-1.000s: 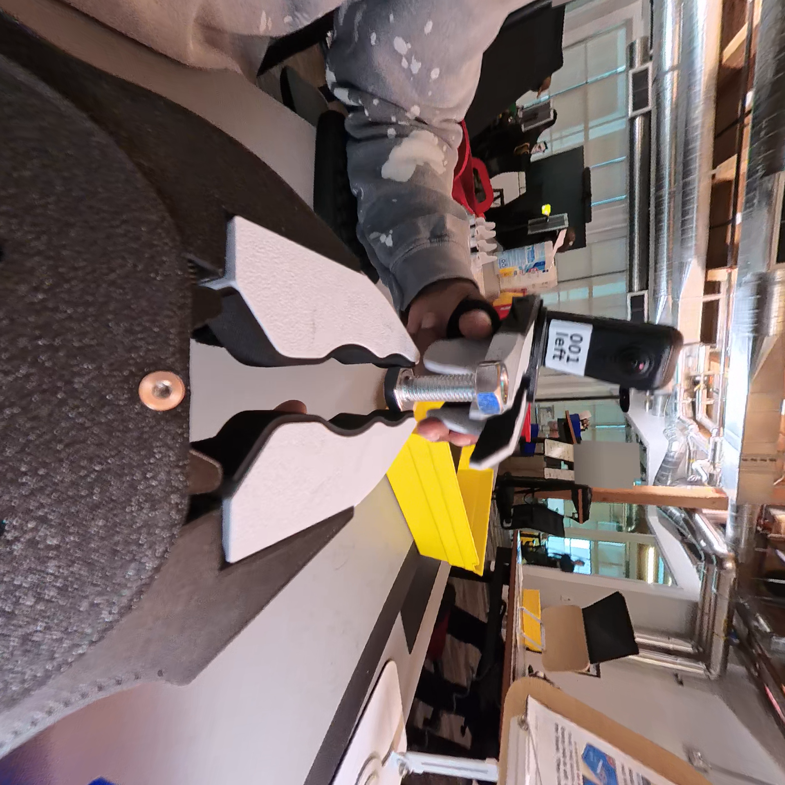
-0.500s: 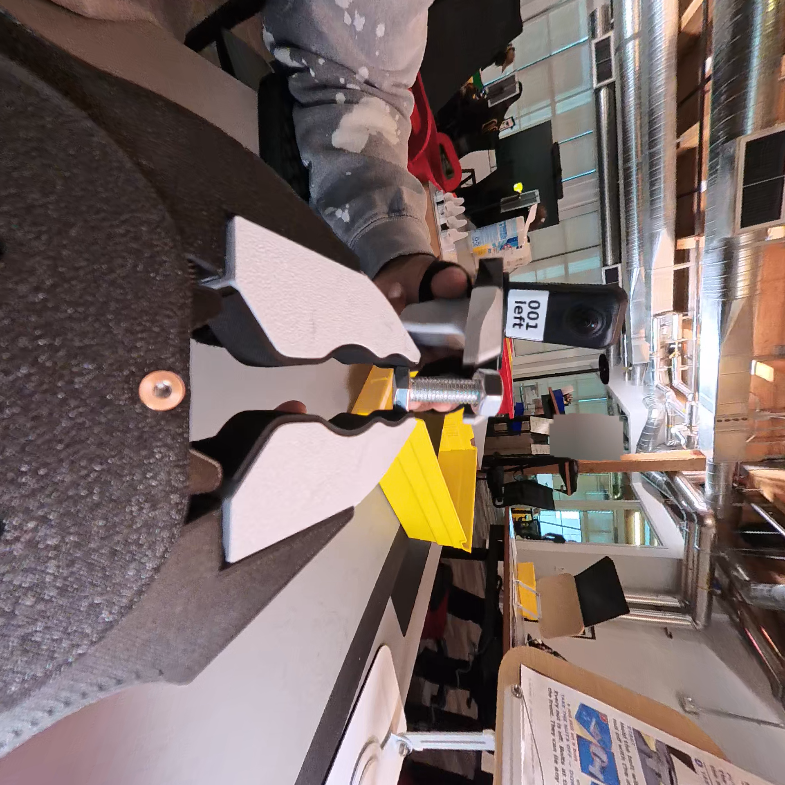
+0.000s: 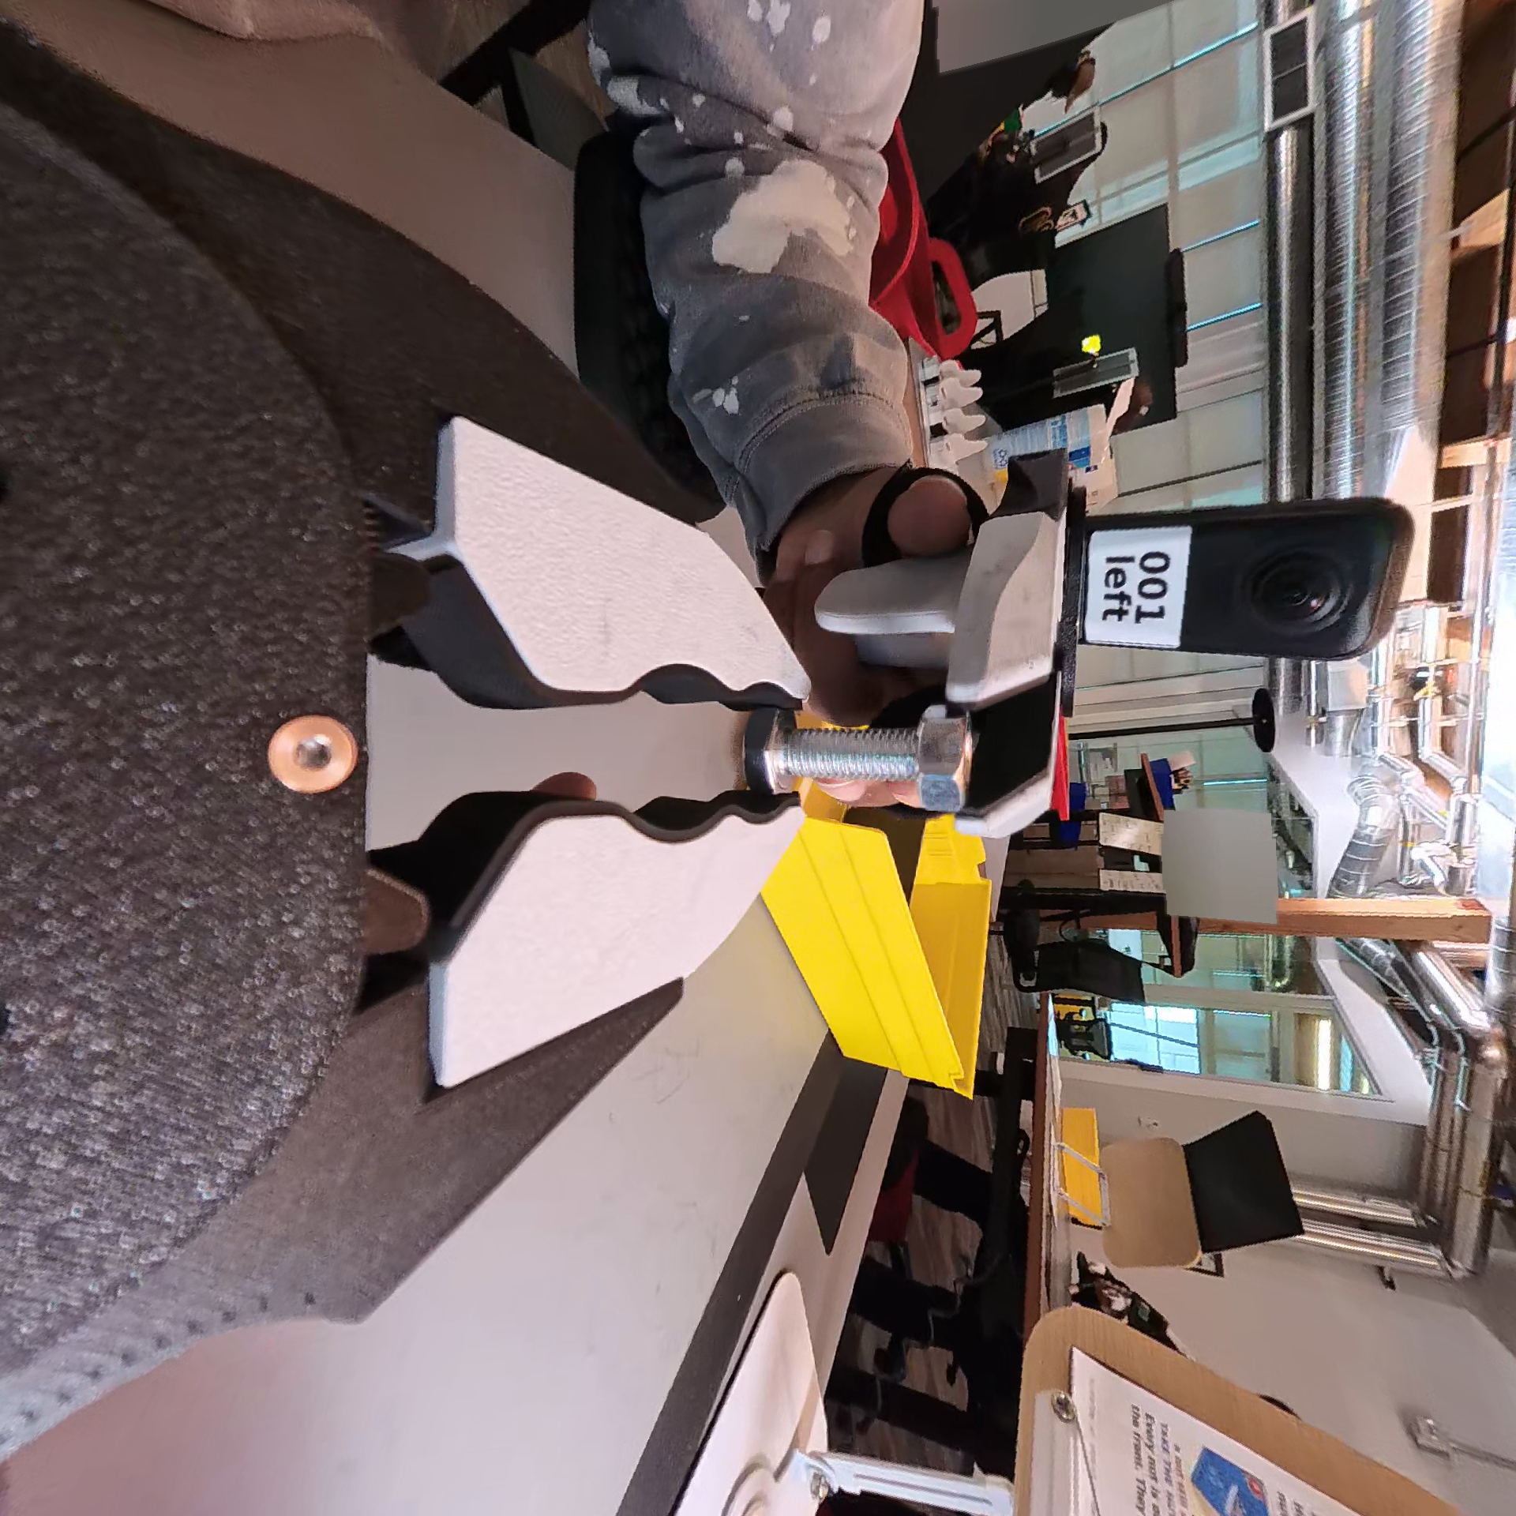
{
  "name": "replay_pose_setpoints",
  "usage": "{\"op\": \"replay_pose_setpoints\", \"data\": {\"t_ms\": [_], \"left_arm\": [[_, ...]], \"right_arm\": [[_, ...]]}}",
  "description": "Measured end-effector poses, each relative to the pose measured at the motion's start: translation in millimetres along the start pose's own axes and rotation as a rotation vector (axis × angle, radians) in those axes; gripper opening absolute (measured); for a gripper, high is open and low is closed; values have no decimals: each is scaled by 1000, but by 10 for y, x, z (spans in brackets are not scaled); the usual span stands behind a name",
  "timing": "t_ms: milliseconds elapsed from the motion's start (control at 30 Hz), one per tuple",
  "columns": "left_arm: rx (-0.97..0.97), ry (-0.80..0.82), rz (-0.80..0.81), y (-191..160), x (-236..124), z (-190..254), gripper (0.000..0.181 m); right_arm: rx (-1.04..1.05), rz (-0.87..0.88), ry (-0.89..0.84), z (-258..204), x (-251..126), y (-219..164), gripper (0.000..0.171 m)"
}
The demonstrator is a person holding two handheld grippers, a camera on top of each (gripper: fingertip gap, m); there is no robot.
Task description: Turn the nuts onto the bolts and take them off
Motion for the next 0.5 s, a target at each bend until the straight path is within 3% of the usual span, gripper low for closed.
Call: {"op": "replay_pose_setpoints", "data": {"t_ms": [100, 200, 400, 500], "left_arm": [[-6, -9, 5, 0, -11, -7, 23], [2, 68, -10, -17, -65, -104, 13], [-39, -16, 19, -17, -10, -25, 31], [-48, -3, 7, -49, 77, -5, 30]], "right_arm": [[-15, 27, 19, -8, -36, 25, 18], [-27, 85, 61, -22, -86, 56, 18], [-10, 64, 14, 45, -122, 50, 19], [-22, 37, 13, 23, -89, 25, 18]]}}
Point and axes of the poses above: each gripper's, where its closed fingertips meet, x out along the fingers, y out of its top, z = x × y across the jaws, the point moved 10 cm from there along -x, back along the fingers, and after that the axes turned 4 degrees about y, right-handed, at the moved point
